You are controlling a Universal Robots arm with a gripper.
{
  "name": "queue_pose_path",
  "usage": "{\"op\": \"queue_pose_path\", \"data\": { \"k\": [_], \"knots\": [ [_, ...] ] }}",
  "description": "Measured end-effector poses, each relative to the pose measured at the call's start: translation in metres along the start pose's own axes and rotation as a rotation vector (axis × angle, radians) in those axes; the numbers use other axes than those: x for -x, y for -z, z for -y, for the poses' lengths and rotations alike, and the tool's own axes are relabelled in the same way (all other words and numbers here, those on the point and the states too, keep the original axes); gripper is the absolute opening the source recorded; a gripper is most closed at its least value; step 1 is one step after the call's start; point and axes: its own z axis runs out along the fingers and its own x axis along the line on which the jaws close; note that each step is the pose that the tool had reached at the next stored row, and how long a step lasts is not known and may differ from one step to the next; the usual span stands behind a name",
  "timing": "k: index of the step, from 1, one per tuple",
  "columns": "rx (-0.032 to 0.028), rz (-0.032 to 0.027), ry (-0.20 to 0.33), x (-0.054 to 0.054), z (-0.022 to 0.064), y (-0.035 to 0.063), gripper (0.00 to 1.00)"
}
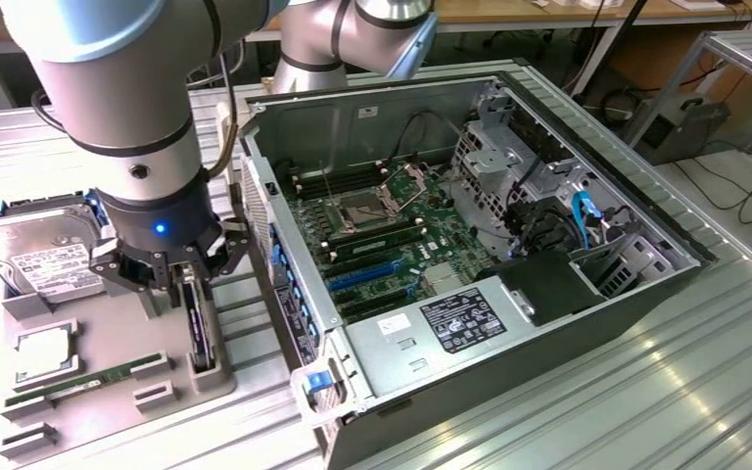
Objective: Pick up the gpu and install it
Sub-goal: 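Pick up the gpu and move the gpu toward the slot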
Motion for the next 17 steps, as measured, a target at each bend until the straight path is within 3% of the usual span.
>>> {"op": "queue_pose_path", "data": {
  "k": [8, 17],
  "knots": [
    [0.0013, -0.0046, 0.0, -0.0019, -0.0022, -0.0043, 0.38],
    [0.0012, -0.0054, 0.0, -0.0021, -0.0032, -0.007, 0.38]
  ]
}}
